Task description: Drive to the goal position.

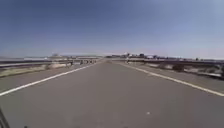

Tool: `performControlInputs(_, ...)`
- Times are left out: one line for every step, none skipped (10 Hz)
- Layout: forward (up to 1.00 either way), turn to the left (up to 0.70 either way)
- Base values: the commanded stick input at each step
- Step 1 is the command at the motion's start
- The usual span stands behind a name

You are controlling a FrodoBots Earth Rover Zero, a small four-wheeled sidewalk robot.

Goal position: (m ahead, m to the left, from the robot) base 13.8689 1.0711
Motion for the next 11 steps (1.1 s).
performControlInputs(1.0,0.11)
performControlInputs(1.0,0.0)
performControlInputs(1.0,0.0)
performControlInputs(1.0,0.0)
performControlInputs(1.0,0.0)
performControlInputs(1.0,0.0)
performControlInputs(1.0,0.0)
performControlInputs(1.0,0.0)
performControlInputs(1.0,0.02)
performControlInputs(1.0,0.13)
performControlInputs(1.0,0.23)
